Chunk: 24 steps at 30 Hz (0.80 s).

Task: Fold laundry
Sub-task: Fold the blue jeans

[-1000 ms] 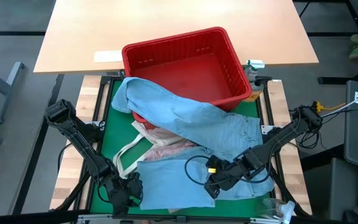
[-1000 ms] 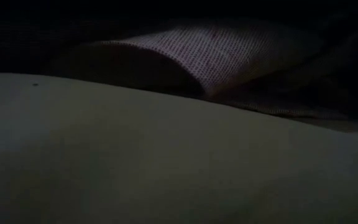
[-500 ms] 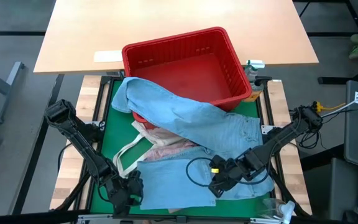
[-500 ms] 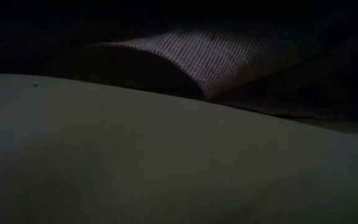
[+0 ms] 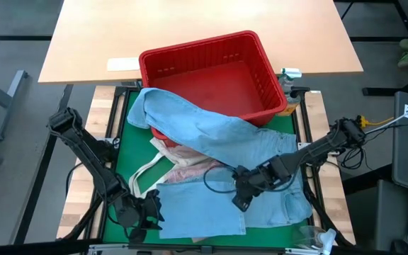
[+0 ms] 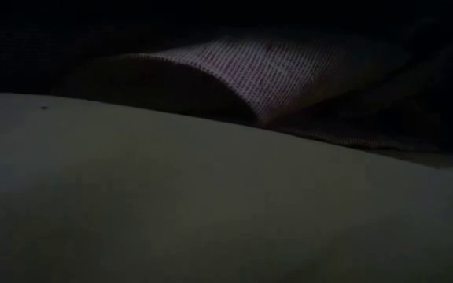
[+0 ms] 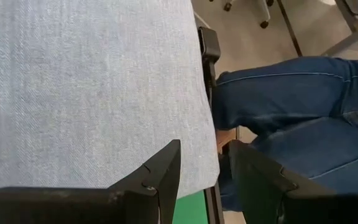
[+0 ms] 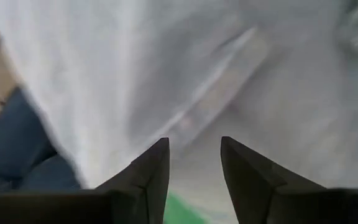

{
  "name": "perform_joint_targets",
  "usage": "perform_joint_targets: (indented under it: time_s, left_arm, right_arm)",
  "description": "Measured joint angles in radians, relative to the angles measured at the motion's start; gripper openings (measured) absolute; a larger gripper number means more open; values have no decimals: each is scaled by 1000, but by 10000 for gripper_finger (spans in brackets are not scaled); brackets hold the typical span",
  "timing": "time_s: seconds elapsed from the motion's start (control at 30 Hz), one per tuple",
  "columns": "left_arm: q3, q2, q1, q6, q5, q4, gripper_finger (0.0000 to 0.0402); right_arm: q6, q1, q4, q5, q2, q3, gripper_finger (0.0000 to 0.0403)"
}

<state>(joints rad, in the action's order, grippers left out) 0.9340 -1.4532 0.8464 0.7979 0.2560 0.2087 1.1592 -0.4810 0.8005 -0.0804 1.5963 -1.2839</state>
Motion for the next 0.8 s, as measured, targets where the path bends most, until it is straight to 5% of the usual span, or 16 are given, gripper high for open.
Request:
perform_joint_targets:
  time_s: [0.23, 0.8]
  left_arm:
    - [0, 0, -38, 1, -1, 0, 133]
    - [0, 0, -113, 4, -91, 0, 133]
  right_arm:
    - [-72, 19, 41, 96, 0, 37, 143]
    - [-66, 89, -129, -4, -48, 111, 143]
